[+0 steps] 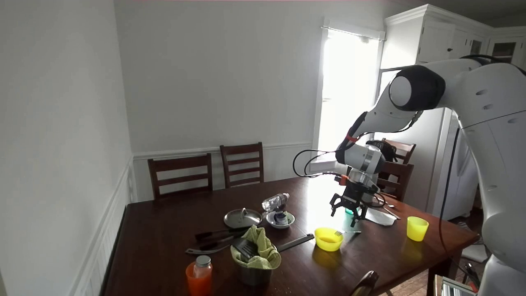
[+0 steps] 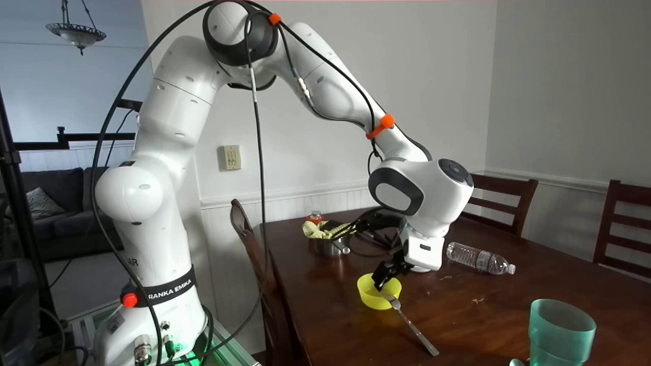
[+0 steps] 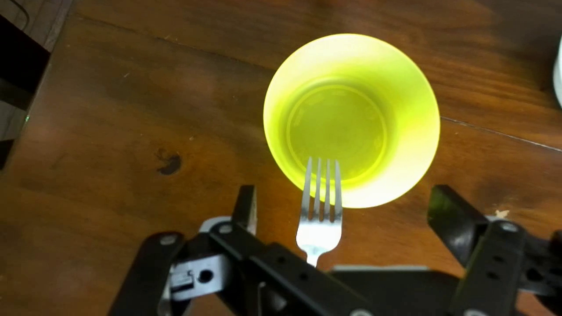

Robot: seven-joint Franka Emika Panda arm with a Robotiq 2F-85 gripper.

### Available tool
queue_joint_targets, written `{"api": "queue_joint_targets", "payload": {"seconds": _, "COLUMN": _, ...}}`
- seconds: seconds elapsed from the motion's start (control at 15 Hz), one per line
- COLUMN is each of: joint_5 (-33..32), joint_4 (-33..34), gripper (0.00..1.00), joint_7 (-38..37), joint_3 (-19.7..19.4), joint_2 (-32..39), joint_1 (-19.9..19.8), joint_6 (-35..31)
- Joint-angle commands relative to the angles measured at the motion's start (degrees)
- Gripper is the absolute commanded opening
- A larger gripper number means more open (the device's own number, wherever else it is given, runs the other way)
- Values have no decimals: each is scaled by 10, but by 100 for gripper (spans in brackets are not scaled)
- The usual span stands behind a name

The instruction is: Put the silver fork on the yellow bowl

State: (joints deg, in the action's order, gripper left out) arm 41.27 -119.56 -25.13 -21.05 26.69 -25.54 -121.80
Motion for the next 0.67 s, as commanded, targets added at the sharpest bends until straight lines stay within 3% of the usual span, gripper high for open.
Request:
{"api": "queue_joint_targets", "payload": {"seconds": 0.0, "joint_5": -65, "joint_4": -23, "gripper": 100, "joint_7": -37, "joint_3": -33, "joint_2": -56, "joint_1": 26, "joint_6": -16}}
{"api": "queue_joint_targets", "payload": {"seconds": 0.6, "joint_5": -265, "joint_4": -53, "gripper": 100, "joint_7": -134, "joint_3": -59, "joint_2": -147, "joint_1": 65, "joint_6": -55}}
